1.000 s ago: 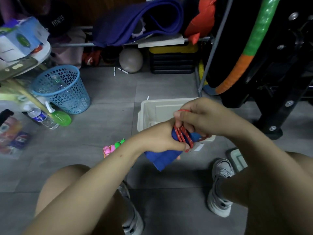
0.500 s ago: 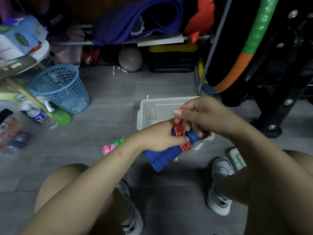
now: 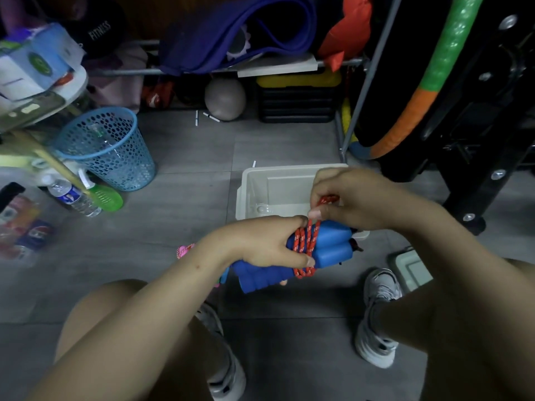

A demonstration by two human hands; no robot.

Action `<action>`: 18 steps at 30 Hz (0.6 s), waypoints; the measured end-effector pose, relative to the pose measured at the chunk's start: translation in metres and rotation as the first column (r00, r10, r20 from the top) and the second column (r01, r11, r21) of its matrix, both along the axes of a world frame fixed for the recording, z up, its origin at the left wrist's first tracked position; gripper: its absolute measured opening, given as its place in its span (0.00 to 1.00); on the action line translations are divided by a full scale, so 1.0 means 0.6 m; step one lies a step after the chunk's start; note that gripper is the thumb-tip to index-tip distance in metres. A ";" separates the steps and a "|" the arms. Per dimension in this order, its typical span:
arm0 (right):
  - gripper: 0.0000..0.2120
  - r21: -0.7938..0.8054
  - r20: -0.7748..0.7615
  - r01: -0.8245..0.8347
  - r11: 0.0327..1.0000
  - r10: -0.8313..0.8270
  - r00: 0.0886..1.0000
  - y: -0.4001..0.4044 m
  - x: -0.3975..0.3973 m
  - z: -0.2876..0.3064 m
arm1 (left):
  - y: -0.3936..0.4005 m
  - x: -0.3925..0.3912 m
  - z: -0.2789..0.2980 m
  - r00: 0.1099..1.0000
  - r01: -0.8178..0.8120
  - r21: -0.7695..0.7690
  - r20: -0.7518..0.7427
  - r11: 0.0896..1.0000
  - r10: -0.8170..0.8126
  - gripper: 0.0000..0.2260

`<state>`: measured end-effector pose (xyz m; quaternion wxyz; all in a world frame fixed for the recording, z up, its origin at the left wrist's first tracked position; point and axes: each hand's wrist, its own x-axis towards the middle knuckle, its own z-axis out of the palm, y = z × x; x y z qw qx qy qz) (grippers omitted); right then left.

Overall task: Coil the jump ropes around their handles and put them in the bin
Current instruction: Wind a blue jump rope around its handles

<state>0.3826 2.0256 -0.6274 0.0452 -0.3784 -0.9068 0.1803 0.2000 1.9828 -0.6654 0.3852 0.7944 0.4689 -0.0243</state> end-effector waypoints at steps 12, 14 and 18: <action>0.07 -0.529 -0.285 -0.129 0.838 -0.033 0.958 0.010 0.004 -0.001 | -0.002 -0.019 0.005 0.999 -0.041 -0.093 0.017 0.995 0.043 0.14; 0.06 -0.531 -0.306 -0.153 0.833 -0.021 0.952 0.009 0.009 0.006 | -0.003 -0.023 0.011 0.998 -0.049 -0.132 0.040 0.990 0.055 0.14; 0.09 -0.526 -0.252 -0.177 0.832 0.046 0.967 0.005 0.016 0.012 | -0.012 -0.022 0.013 0.996 -0.021 -0.276 0.074 0.961 0.043 0.13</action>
